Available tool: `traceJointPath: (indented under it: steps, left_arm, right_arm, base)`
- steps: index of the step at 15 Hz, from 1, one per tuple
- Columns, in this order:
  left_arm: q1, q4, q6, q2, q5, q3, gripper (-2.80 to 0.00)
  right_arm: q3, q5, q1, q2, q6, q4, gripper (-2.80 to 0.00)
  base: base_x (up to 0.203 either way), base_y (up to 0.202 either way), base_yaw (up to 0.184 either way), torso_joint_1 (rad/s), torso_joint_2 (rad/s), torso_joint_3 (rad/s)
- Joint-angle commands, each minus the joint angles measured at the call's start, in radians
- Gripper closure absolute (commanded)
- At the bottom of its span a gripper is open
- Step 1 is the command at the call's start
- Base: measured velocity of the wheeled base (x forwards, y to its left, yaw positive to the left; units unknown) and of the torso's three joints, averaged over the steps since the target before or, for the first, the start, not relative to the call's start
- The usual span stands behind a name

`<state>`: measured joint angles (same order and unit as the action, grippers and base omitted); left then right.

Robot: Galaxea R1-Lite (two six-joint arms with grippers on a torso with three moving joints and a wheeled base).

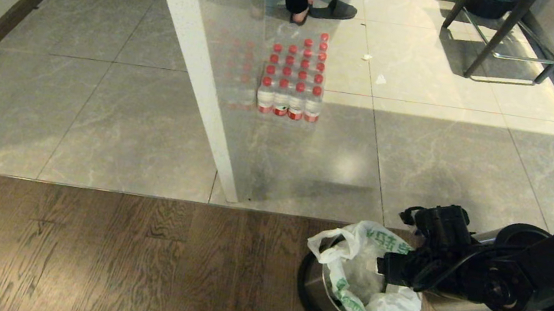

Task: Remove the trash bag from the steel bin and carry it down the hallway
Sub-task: Pick up the trash bag

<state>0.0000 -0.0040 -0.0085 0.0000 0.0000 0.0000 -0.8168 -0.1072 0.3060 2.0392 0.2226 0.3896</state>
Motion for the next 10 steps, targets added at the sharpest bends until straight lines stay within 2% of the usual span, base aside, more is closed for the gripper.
traceJointPath:
  steps: [1,4,8,10]
  left_arm:
    - [0.0,-0.001,0.0,0.0,0.0,0.0,0.0]
    - [0.0,-0.001,-0.001,0.0,0.0,0.0,0.0]
    - [0.0,-0.001,-0.001,0.0,0.0,0.0,0.0]
    - [0.0,-0.001,-0.001,0.0,0.0,0.0,0.0]
  right_arm:
    - [-0.002,0.0,0.01,0.013,0.001,0.002,-2.8]
    - [-0.026,0.001,0.029,0.042,0.05,0.002,-2.8]
    - [-0.061,0.0,0.07,0.092,0.055,0.014,-2.8]
    - [-0.106,-0.001,0.089,0.118,0.093,0.015,-2.8]
  base:
    - [0.0,0.0,0.0,0.0,0.0,0.0]
    - [0.0,0.0,0.0,0.0,0.0,0.0]
    - [0.0,0.0,0.0,0.0,0.0,0.0]
    - [0.0,0.0,0.0,0.0,0.0,0.0]
